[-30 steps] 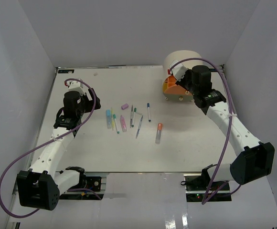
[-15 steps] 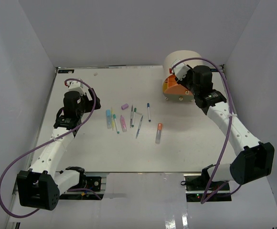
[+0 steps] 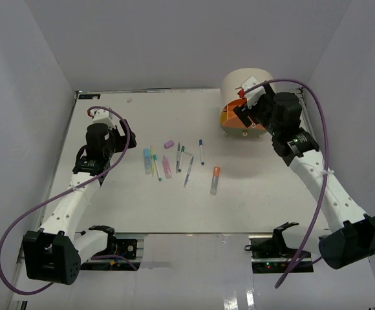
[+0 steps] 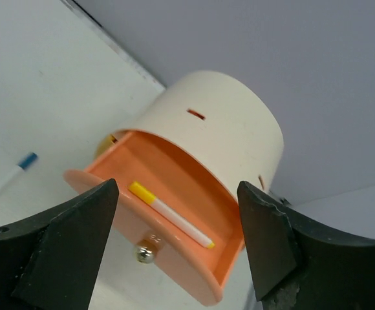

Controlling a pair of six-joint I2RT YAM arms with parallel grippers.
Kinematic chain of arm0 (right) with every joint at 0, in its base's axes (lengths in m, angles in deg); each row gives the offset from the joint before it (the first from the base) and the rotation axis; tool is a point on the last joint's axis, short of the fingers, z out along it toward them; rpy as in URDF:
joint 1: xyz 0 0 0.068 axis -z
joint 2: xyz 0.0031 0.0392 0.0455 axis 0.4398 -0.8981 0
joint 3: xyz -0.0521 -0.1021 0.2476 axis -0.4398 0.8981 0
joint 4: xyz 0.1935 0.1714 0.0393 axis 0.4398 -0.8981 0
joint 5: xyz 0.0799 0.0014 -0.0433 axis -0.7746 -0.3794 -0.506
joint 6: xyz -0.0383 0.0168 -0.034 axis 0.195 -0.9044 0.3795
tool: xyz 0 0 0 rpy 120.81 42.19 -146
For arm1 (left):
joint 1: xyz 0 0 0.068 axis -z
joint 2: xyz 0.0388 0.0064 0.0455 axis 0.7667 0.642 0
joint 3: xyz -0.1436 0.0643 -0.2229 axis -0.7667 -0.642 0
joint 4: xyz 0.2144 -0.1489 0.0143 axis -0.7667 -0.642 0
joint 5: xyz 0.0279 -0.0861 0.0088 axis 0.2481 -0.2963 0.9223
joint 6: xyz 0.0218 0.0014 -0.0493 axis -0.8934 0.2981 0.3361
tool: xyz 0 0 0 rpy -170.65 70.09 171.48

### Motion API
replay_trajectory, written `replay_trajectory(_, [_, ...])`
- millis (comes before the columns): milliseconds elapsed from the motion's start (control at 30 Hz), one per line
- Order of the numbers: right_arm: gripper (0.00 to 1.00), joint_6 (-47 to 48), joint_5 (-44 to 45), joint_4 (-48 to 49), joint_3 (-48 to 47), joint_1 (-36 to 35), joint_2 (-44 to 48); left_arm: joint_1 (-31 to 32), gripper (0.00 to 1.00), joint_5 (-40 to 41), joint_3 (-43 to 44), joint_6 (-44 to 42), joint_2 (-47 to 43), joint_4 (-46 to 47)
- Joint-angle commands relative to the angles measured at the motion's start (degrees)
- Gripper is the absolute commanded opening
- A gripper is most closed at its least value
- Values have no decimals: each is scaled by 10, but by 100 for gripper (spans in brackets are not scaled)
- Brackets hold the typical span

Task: Sort the stationery into containers
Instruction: Place the pen in the drawer, then pick up the pen from the center of the board.

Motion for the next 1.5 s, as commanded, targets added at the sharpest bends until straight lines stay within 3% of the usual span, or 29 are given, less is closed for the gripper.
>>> replay_trajectory(0, [81, -120, -68, 60, 21, -44, 44, -2, 98, -4, 8, -4, -1, 1])
replay_trajectory(133, [81, -209, 29, 81, 45, -137, 38, -2, 98, -6, 9, -3, 1, 1])
replay_trajectory(267, [83, -297, 111, 3, -17, -222, -51, -1, 98, -6, 10, -4, 2, -2])
replay_trajectory(333, [83, -375, 145, -35, -39, -232, -81, -2, 98, -4, 10, -4, 2, -2])
replay_trajectory(467, [82, -459, 167, -79, -88, -234, -172, -1, 98, -4, 10, -2, 2, -3])
replay_trajectory(800, [76, -539, 160, -153, -185, -217, -359, -2, 98, -9, 10, 0, -2, -4])
replay_trajectory(1467, [62, -582, 169, -157, -222, -174, -500, -2, 98, -22, 9, 7, -6, -5])
